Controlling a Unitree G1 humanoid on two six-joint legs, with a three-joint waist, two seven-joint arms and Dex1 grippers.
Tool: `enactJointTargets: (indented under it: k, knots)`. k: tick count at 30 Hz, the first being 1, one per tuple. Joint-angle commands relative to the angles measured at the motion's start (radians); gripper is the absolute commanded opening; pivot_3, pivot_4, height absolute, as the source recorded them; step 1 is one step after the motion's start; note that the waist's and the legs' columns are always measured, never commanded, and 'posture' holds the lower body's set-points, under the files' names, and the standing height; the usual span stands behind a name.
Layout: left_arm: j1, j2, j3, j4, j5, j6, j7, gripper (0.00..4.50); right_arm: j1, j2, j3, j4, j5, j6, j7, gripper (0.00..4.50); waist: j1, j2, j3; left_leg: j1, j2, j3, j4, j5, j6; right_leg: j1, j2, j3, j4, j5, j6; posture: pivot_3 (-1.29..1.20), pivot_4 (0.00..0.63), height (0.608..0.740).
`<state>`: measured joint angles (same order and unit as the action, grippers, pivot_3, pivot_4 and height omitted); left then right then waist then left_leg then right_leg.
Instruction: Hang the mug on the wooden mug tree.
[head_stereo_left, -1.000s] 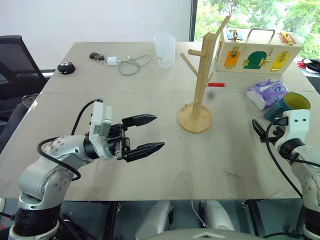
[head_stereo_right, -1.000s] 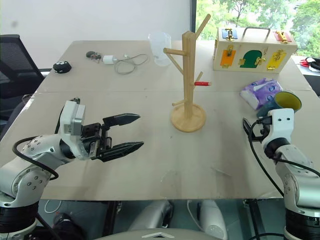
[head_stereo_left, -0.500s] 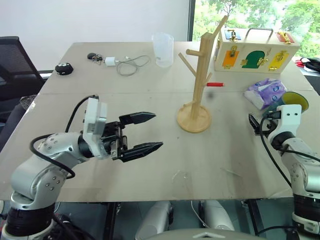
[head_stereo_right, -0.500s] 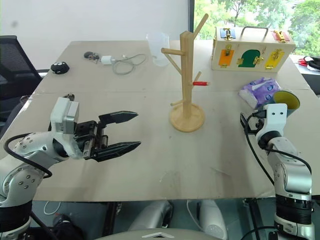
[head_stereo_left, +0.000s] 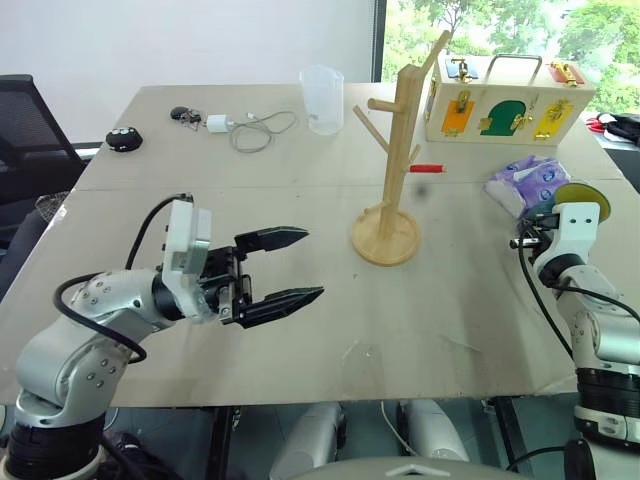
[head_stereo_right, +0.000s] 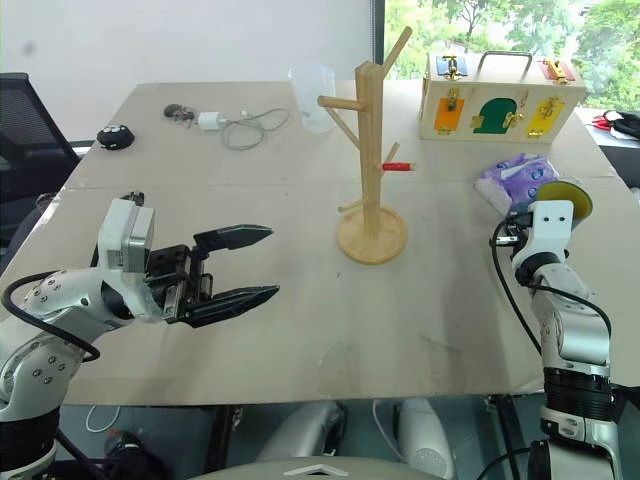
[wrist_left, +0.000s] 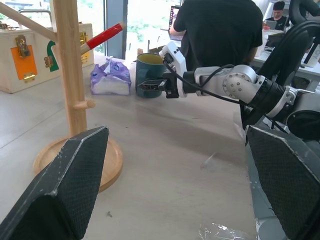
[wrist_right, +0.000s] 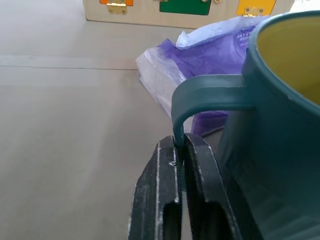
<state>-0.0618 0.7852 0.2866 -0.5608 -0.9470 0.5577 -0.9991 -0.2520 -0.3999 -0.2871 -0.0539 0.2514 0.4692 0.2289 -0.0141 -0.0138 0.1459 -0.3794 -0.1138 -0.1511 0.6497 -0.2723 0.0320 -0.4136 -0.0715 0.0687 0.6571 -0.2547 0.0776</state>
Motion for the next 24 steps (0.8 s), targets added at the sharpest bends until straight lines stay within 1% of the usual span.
enactJointTargets:
  k: [1, 5, 7, 9, 11, 14, 18, 24]
  knots:
    - [0.004, -0.004, 0.036, -0.031, -0.017, -0.022, 0.006, 4.5, 0.002, -0.042, -0.005, -0.042, 0.022, -0.038, 0.073, 0.03, 0.0, 0.0, 0.0, 0.0, 0.0, 0.0, 0.0, 0.0, 0.0, 0.0, 0.0, 0.0, 0.0, 0.0, 0.0, 0.0, 0.15, 0.74]
    - [0.019, -0.017, 0.061, -0.019, -0.01, -0.042, 0.007, 4.5, 0.012, -0.114, -0.009, -0.161, 0.149, 0.025, 0.248, 0.03, -0.001, 0.001, 0.001, 0.0, 0.0, 0.0, 0.0, 0.0, 0.0, 0.0, 0.0, 0.0, 0.0, 0.0, 0.0, 0.0, 0.15, 0.74]
    - [0.038, -0.037, 0.078, -0.016, 0.021, -0.082, 0.013, 4.5, 0.009, -0.18, -0.005, -0.259, 0.241, 0.092, 0.347, 0.03, -0.001, 0.002, 0.001, 0.0, 0.0, 0.0, 0.0, 0.0, 0.0, 0.0, 0.0, 0.001, 0.0, 0.0, 0.0, 0.0, 0.15, 0.74]
    - [0.06, -0.076, 0.111, 0.005, 0.0, -0.128, -0.017, 4.5, -0.032, -0.253, -0.003, -0.368, 0.353, 0.199, 0.407, 0.03, 0.0, 0.0, 0.0, 0.0, 0.0, 0.0, 0.0, 0.0, 0.0, 0.0, 0.0, 0.0, 0.0, 0.0, 0.0, 0.0, 0.15, 0.74]
    - [0.072, -0.097, 0.146, 0.026, -0.033, -0.149, -0.044, 4.5, -0.088, -0.304, 0.002, -0.43, 0.433, 0.289, 0.424, 0.03, 0.0, 0.002, 0.001, 0.0, 0.001, 0.001, 0.0, 0.0, 0.0, 0.0, 0.0, 0.0, -0.001, 0.0, 0.0, 0.0, 0.15, 0.74]
    - [0.098, -0.091, 0.184, 0.049, -0.059, -0.151, -0.094, 4.5, -0.153, -0.345, 0.015, -0.478, 0.513, 0.379, 0.418, 0.03, 0.0, 0.001, 0.001, 0.0, 0.002, 0.0, 0.0, 0.0, 0.0, 0.0, 0.0, 0.0, -0.001, 0.0, 0.0, 0.0, 0.15, 0.74]
    - [0.138, -0.076, 0.222, 0.065, -0.08, -0.142, -0.136, 4.5, -0.218, -0.394, 0.041, -0.512, 0.565, 0.46, 0.406, 0.03, 0.006, 0.0, 0.001, -0.002, 0.002, 0.0, 0.0, -0.001, 0.001, 0.0, -0.001, -0.001, -0.003, 0.0, 0.0, 0.0, 0.15, 0.74]
    - [0.174, -0.068, 0.247, 0.062, -0.089, -0.138, -0.149, 4.5, -0.249, -0.428, 0.059, -0.556, 0.622, 0.542, 0.372, 0.03, 0.012, 0.0, 0.001, -0.002, 0.001, -0.001, 0.0, -0.001, 0.001, 0.0, -0.001, -0.002, -0.004, 0.0, 0.0, 0.0, 0.15, 0.74]
